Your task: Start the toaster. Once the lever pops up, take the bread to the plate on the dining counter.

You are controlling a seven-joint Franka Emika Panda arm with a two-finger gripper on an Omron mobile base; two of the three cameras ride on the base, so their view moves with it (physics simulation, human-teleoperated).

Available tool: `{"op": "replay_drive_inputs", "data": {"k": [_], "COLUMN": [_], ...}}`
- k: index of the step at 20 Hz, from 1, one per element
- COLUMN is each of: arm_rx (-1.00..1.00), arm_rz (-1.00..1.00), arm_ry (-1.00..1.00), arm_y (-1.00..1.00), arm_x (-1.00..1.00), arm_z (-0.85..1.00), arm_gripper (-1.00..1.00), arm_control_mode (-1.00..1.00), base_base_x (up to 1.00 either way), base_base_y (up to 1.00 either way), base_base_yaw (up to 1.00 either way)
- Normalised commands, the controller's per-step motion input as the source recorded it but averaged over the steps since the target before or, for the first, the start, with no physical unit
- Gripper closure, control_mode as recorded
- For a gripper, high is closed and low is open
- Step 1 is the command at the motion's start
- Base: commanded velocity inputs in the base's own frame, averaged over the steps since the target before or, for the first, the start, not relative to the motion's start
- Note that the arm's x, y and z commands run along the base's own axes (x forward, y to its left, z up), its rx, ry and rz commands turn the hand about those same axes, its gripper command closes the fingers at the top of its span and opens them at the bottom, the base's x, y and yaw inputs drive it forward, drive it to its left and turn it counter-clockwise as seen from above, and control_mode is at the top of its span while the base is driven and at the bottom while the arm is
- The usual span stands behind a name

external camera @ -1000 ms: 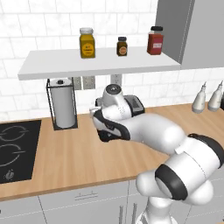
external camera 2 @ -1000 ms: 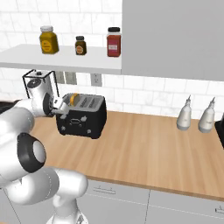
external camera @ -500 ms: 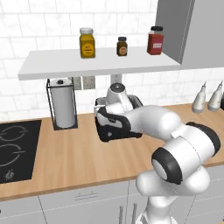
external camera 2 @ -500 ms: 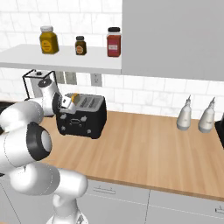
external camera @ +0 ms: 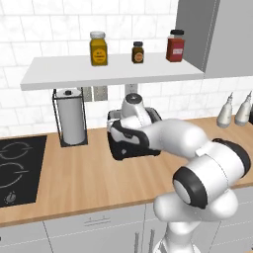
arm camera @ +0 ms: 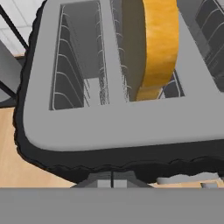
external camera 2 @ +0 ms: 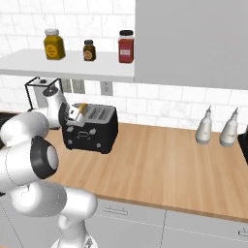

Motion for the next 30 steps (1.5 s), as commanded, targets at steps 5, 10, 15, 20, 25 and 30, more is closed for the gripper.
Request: {"op": "replay_drive_inputs", "data": {"k": [5, 10, 15, 20, 25, 30], "arm_rx": [0.0, 0.0, 0.0, 0.0, 0.0, 0.0], "arm_rz": [0.0, 0.0, 0.0, 0.0, 0.0, 0.0], "arm_ry": [0.0, 0.0, 0.0, 0.01, 0.0, 0.03], "arm_y": [-0.04, 0.0, 0.0, -0.01, -0.01, -0.06], "arm_x": [-0.28, -0.02, 0.0, 0.03, 0.01, -0.04], "arm_z": [-0.06, -0.03, -0.09, -0.19, -0.19, -0.47], "arm_gripper": [1.0, 1.0, 1.0, 1.0, 1.0, 1.0], "arm_control_mode": [-1.0, -1.0, -1.0, -1.0, -1.0, -1.0], "base_base_x": [0.0, 0.0, 0.0, 0.0, 0.0, 0.0], "base_base_y": [0.0, 0.0, 0.0, 0.0, 0.0, 0.0], "base_base_yaw": [0.0, 0.0, 0.0, 0.0, 0.0, 0.0]}}
